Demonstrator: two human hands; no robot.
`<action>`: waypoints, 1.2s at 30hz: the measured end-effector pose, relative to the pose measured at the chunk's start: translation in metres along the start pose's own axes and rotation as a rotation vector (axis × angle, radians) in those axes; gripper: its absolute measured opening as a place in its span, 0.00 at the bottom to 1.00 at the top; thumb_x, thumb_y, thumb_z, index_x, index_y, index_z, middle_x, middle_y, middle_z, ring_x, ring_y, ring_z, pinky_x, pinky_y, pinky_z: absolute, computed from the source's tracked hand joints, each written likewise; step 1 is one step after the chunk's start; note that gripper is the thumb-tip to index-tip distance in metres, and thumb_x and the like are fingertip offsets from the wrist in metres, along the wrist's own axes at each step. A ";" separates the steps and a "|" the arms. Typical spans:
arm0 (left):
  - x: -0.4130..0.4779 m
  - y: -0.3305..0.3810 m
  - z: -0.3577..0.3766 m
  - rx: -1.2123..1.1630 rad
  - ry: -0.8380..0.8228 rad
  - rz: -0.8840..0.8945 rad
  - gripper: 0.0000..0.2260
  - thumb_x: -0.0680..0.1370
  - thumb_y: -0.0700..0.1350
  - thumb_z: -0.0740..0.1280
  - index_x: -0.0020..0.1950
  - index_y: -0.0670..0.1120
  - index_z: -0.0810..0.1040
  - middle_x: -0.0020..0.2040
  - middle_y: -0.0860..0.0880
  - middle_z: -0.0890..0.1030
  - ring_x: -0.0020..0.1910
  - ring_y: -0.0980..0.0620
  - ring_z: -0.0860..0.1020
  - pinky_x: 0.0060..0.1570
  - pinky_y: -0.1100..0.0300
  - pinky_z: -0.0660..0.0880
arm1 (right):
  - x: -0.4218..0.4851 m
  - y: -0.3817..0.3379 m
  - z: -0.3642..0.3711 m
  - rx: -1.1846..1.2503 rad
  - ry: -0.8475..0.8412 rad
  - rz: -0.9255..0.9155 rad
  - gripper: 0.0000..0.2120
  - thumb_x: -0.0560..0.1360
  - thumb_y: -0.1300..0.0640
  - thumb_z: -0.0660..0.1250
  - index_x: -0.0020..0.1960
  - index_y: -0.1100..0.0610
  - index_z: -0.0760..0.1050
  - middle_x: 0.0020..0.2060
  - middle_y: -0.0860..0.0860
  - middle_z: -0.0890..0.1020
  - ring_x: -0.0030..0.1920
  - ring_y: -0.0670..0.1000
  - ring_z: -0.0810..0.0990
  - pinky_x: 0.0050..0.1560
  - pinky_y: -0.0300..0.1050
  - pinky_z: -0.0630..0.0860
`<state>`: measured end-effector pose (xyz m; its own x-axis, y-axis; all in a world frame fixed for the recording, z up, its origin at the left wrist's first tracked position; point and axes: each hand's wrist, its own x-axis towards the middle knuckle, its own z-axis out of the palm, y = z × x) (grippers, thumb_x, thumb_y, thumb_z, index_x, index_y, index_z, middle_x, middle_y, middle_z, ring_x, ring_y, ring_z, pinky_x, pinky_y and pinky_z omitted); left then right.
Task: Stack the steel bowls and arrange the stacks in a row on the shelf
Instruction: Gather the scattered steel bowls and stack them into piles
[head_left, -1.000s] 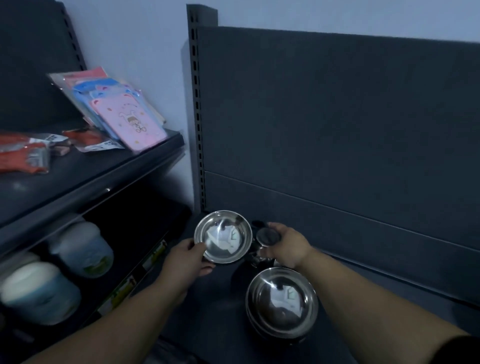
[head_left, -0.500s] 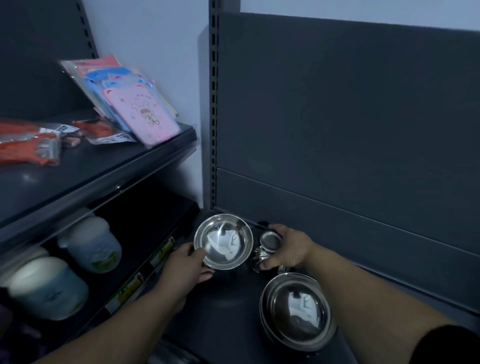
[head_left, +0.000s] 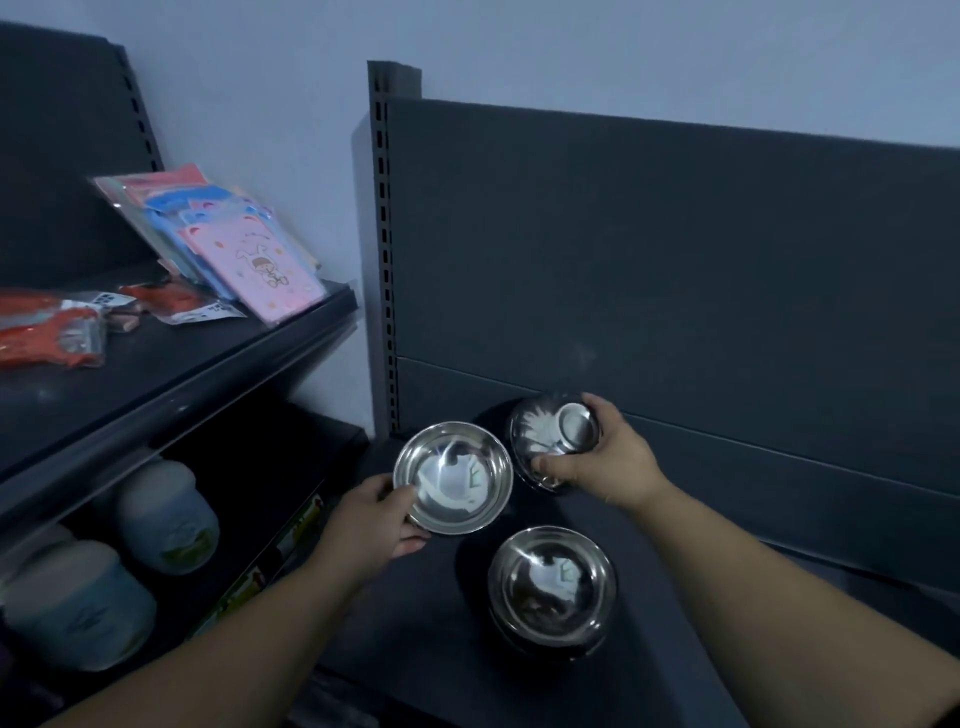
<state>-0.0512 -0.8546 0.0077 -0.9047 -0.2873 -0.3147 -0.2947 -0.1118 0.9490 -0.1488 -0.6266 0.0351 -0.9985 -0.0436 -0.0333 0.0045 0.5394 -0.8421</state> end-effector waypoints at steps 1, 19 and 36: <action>-0.003 0.002 0.004 0.036 -0.034 0.000 0.06 0.80 0.42 0.63 0.55 0.45 0.76 0.48 0.41 0.84 0.42 0.45 0.84 0.39 0.59 0.81 | -0.006 -0.001 -0.008 0.062 0.033 0.009 0.51 0.56 0.49 0.83 0.73 0.45 0.61 0.61 0.47 0.76 0.60 0.49 0.77 0.62 0.48 0.76; -0.022 -0.012 0.051 0.568 -0.189 0.115 0.11 0.78 0.52 0.64 0.46 0.46 0.79 0.34 0.46 0.84 0.30 0.50 0.83 0.31 0.59 0.79 | -0.066 0.029 -0.060 0.667 -0.228 0.375 0.29 0.60 0.34 0.70 0.53 0.52 0.79 0.47 0.54 0.81 0.45 0.57 0.80 0.50 0.51 0.76; -0.017 0.026 0.065 0.498 -0.159 0.645 0.09 0.78 0.46 0.65 0.56 0.57 0.79 0.48 0.57 0.84 0.48 0.62 0.81 0.53 0.63 0.78 | -0.082 -0.003 -0.050 0.438 -0.618 0.267 0.29 0.73 0.28 0.53 0.53 0.51 0.76 0.29 0.46 0.80 0.30 0.46 0.78 0.47 0.47 0.72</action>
<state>-0.0639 -0.7904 0.0390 -0.9643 -0.0090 0.2646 0.2289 0.4736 0.8505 -0.0692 -0.5823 0.0669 -0.7504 -0.4862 -0.4477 0.3883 0.2239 -0.8939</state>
